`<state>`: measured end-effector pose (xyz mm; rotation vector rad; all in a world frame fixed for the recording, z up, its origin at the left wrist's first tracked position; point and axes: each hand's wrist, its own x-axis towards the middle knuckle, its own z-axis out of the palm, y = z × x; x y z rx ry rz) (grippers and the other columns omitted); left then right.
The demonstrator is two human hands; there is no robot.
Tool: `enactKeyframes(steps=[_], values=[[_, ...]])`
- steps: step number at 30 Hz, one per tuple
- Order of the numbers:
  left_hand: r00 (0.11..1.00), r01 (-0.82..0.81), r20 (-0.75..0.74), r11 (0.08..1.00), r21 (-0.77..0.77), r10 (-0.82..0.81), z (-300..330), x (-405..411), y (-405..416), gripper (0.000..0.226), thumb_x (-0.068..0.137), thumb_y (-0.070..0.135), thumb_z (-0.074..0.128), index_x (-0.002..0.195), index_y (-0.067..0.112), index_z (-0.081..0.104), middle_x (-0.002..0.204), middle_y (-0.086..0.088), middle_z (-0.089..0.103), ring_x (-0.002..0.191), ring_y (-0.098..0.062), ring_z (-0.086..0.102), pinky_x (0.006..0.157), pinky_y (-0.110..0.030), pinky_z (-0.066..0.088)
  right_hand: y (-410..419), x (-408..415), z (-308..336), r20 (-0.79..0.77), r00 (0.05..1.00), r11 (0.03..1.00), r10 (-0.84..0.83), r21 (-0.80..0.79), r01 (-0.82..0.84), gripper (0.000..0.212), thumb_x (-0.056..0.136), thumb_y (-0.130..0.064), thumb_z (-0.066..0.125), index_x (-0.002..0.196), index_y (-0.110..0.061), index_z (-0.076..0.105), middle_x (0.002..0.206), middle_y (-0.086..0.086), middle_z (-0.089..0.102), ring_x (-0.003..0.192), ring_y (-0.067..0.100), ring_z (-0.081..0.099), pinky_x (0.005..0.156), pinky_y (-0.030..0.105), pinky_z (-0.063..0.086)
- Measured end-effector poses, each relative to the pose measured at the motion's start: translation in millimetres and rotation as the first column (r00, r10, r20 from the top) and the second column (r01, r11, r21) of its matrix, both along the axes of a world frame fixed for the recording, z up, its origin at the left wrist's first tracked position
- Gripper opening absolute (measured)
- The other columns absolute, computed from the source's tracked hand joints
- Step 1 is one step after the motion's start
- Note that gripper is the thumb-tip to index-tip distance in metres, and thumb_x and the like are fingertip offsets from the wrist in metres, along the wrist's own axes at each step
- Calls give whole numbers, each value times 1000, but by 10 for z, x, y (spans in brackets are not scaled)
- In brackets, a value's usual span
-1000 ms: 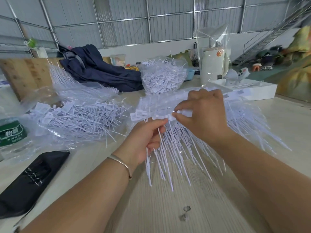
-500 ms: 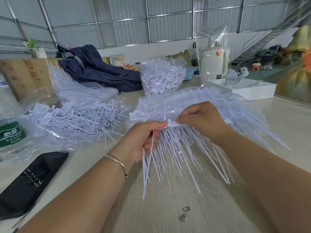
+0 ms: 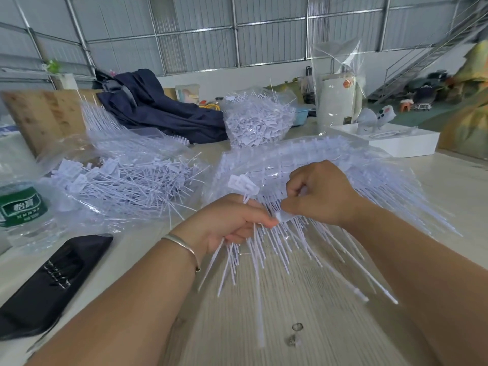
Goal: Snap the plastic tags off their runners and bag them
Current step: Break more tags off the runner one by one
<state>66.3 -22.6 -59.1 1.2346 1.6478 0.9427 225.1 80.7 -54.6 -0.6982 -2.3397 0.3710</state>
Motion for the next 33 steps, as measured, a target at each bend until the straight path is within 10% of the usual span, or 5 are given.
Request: enactKeyframes(steps=[11,18,25,33], values=[[889,173,-414,981,-87,-193,23,73,-36,14,75,14,79,70,16,66,56,4,45,47,-8,39,46,-17,30,-91,-95,-49,264,963,993,46,90,-72,22,67,-32,73,55,-14,66,61,4,66,64,22,60,65,22,33],[677,-56,-722,989,138,140,-28,-27,42,15,78,10,64,68,16,56,67,2,57,56,-12,54,46,-19,36,-27,-45,-33,214,976,991,-52,134,24,23,66,-20,71,52,-5,60,55,12,58,52,23,48,61,17,24],[874,-452,6,808,379,486,54,-286,45,25,86,21,68,64,14,60,45,8,57,38,-6,46,43,-15,35,196,69,-30,-279,936,976,-216,-23,218,25,83,-40,70,70,-20,62,52,-8,50,48,0,48,54,13,30],[913,-394,216,885,247,346,-30,-138,36,32,79,16,78,59,20,54,47,5,44,35,-7,26,35,-14,19,133,-3,-58,-289,951,994,-107,-37,100,44,93,-56,46,71,-18,40,58,-3,38,51,8,36,50,22,27]])
